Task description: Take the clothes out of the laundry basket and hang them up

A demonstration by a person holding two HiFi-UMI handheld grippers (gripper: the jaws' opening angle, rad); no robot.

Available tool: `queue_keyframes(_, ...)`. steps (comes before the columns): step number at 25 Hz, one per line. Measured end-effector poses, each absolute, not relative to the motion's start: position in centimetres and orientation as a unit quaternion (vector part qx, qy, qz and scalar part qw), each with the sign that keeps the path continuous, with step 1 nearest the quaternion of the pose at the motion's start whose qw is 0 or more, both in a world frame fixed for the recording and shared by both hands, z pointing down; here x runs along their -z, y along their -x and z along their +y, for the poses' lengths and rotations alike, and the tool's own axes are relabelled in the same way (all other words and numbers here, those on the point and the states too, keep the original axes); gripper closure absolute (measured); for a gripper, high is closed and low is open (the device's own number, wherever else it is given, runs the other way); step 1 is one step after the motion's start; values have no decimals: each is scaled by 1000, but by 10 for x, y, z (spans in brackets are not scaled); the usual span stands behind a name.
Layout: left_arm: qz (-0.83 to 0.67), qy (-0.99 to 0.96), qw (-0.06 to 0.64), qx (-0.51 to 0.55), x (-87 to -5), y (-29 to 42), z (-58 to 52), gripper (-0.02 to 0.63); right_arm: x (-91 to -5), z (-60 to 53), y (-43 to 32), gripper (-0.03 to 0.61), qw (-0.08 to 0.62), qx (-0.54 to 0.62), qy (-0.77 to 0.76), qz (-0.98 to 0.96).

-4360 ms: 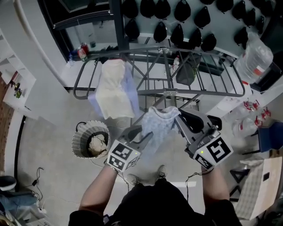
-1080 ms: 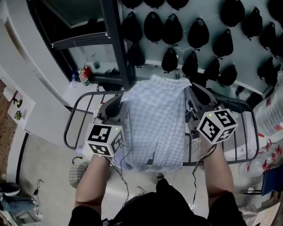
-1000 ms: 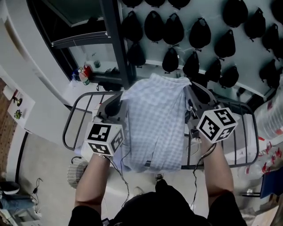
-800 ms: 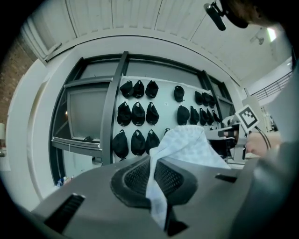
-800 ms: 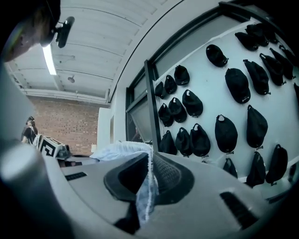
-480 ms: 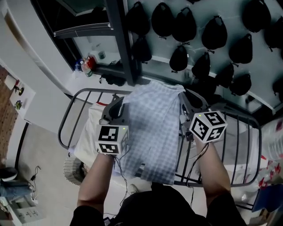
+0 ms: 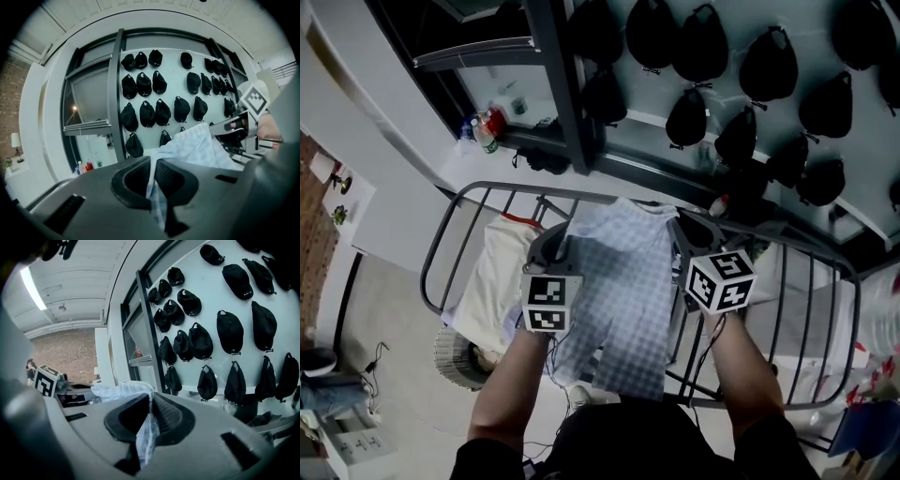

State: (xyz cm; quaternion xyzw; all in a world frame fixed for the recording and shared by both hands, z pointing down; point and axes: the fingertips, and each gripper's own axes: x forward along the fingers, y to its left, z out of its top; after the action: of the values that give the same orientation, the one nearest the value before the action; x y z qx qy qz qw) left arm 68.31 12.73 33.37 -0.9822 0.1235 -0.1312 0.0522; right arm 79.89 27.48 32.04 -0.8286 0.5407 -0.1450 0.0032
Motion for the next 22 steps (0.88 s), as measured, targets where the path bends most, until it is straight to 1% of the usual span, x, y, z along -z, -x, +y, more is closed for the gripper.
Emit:
queue_keyframes(8, 119, 976, 48, 176, -374, -690, 128, 598, -358, 266, -805, 535, -15, 181, 823, 538)
queue_keyframes(14, 105, 972, 39, 205, -399, -692, 130, 598, -380, 261, -805, 521, -29, 207, 814, 542)
queue_keyframes(17, 99, 971, 39, 214, -408, -693, 131, 598, -391, 258, -805, 508, -34, 217, 811, 542)
queue_keyframes(21, 94, 968, 36, 229, -419, -692, 132, 595, -402, 258, -805, 469, -40, 232, 808, 540)
queue_keyframes(22, 94, 968, 36, 231, -421, -692, 133, 585, -404, 258, -805, 449, -43, 235, 807, 540)
